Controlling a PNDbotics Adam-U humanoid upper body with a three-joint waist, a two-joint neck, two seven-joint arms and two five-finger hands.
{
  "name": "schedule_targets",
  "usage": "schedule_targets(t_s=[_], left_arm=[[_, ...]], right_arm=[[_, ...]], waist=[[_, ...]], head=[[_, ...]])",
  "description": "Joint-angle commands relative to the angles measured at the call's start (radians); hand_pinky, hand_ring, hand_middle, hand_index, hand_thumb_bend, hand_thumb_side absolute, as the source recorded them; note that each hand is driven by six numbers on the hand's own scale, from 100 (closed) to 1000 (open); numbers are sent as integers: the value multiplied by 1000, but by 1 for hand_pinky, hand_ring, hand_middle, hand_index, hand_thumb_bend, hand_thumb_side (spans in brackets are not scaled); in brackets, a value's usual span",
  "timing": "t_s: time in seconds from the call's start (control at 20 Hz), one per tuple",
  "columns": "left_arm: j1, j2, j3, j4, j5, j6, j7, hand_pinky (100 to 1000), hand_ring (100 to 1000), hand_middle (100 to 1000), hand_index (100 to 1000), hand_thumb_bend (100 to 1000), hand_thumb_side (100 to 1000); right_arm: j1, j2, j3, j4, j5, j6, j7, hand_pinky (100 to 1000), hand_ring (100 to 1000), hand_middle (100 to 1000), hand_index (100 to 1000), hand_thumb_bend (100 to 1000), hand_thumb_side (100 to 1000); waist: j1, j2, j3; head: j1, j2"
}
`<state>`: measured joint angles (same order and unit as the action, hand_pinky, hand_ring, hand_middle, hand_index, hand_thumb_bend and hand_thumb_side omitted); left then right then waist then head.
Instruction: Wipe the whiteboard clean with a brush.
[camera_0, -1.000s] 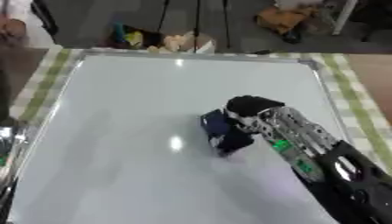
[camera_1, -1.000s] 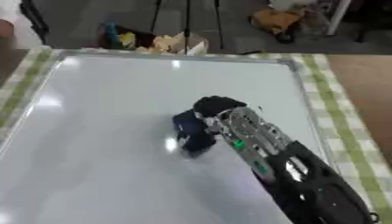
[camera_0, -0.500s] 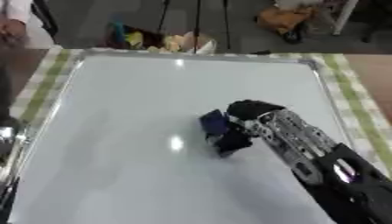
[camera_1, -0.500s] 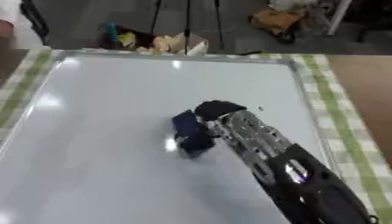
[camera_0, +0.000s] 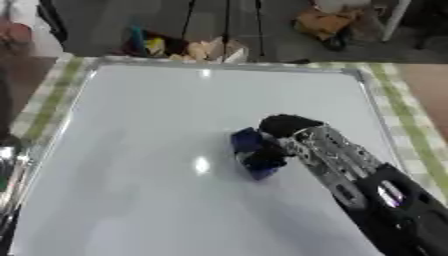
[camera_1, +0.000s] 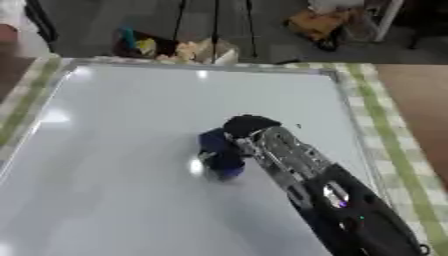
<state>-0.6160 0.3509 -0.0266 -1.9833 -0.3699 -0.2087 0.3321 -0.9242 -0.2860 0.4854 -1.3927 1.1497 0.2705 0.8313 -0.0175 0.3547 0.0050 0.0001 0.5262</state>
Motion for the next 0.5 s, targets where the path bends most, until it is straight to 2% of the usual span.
schedule_targets(t_s=[0.05, 0.3, 0.5], left_arm=[[-12, 6, -1, -17, 0, 0, -3, 838, 913, 880, 924, 267, 1000], [-14, 4, -1, -17, 1, -2, -4, 837, 913, 880, 924, 266, 1000], [-14, 3, -2, -17, 2, -2, -4, 837, 913, 880, 924, 266, 1000]], right_arm=[[-16, -16, -8, -8, 14, 2, 0, 468, 663, 585, 162, 100, 1000], [-11, -13, -2, -3, 21, -7, 14, 467, 675, 595, 164, 100, 956], [-11, -10, -1, 8, 27, -18, 25, 469, 694, 612, 167, 181, 954]], waist=[[4, -18, -2], [5, -18, 0], [4, -17, 1]], head=[[-1, -8], [-3, -8], [-4, -7]])
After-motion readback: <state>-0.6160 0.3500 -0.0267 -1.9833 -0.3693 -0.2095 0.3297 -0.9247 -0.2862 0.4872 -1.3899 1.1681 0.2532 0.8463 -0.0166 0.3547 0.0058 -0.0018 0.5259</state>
